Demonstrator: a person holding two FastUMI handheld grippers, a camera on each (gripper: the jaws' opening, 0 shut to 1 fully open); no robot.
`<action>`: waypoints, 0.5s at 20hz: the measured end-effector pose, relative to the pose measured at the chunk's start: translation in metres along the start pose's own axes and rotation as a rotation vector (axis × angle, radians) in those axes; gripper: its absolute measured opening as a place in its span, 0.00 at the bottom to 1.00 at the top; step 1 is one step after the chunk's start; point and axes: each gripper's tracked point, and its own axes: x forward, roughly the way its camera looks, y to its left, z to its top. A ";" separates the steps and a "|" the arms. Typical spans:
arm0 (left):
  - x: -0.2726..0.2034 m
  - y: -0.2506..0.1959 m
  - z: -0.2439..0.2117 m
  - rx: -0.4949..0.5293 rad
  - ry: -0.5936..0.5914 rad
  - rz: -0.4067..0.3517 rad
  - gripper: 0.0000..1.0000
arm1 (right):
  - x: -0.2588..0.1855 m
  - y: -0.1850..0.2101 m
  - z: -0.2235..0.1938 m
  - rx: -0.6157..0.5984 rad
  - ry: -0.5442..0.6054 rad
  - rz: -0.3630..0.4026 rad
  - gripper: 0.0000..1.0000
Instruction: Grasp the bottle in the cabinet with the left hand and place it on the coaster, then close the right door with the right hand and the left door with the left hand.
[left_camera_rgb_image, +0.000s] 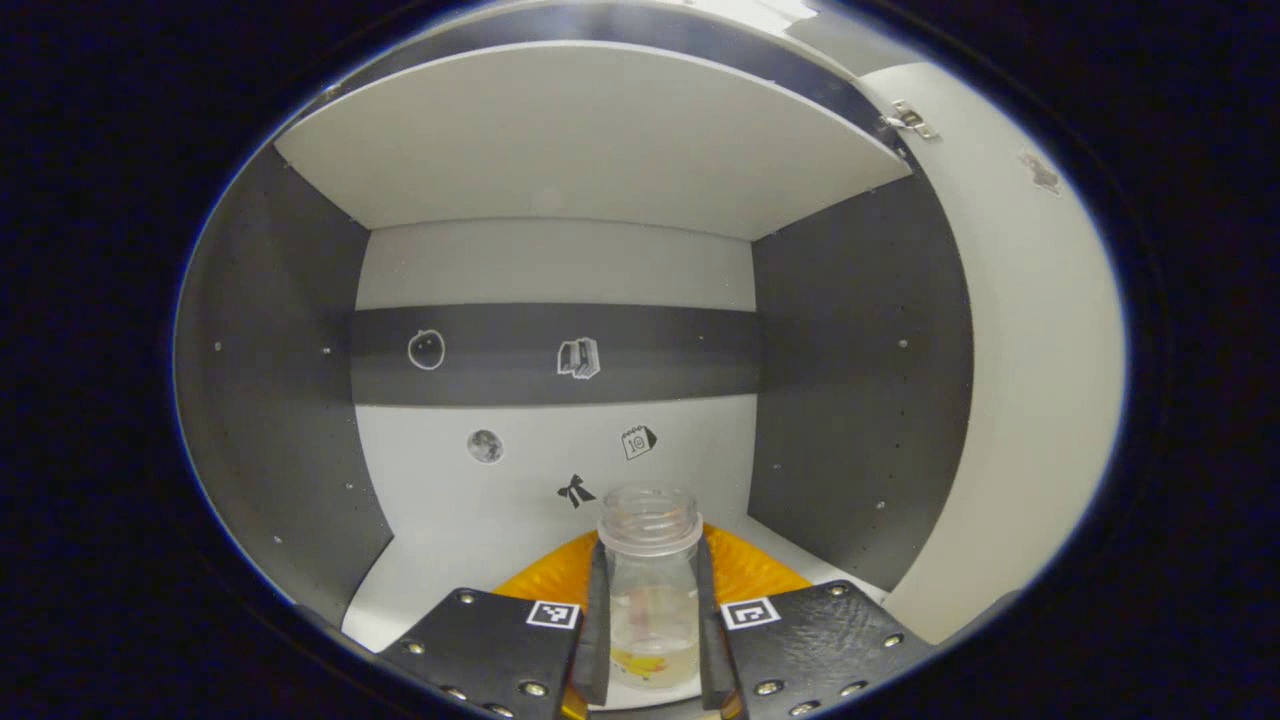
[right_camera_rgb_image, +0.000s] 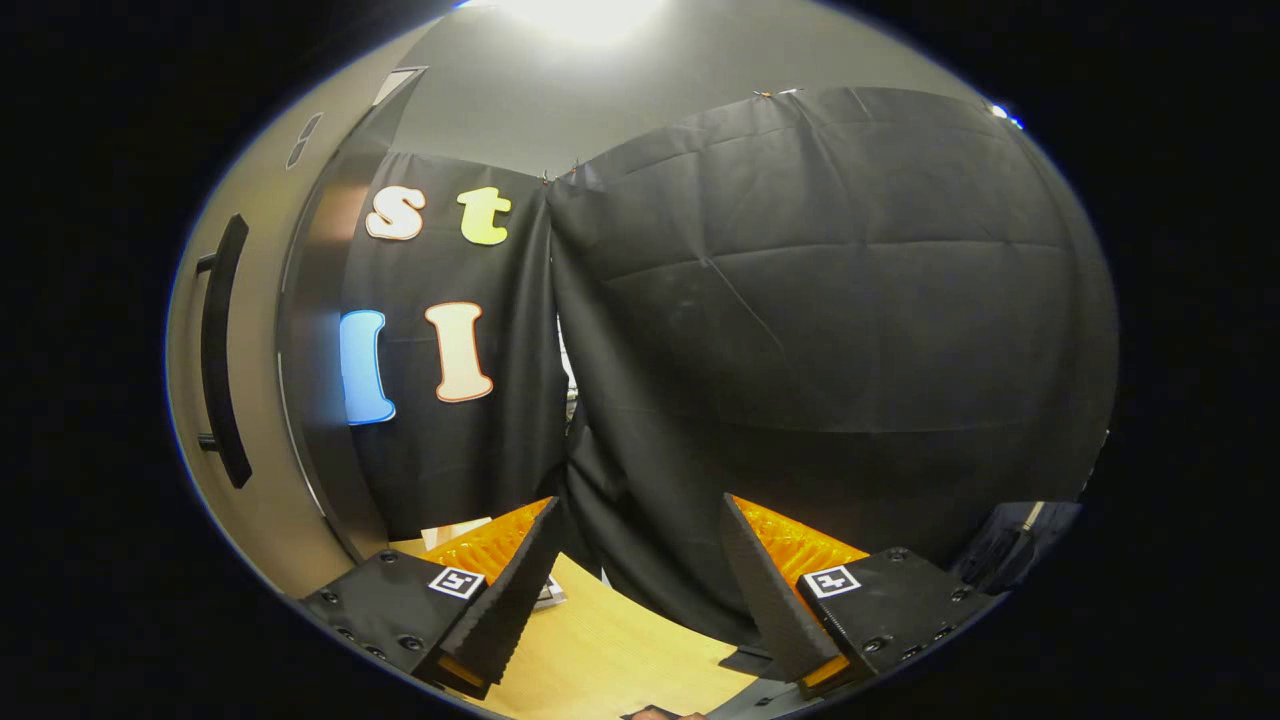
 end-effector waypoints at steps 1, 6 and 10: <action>-0.006 0.002 0.007 0.023 -0.011 0.002 0.29 | 0.000 0.003 0.000 -0.001 0.000 0.009 0.99; -0.046 -0.009 0.037 0.087 -0.051 -0.056 0.36 | -0.003 0.018 0.002 0.002 -0.004 0.058 0.97; -0.088 -0.010 0.047 0.090 -0.054 -0.097 0.36 | -0.012 0.027 0.003 -0.011 -0.009 0.091 0.96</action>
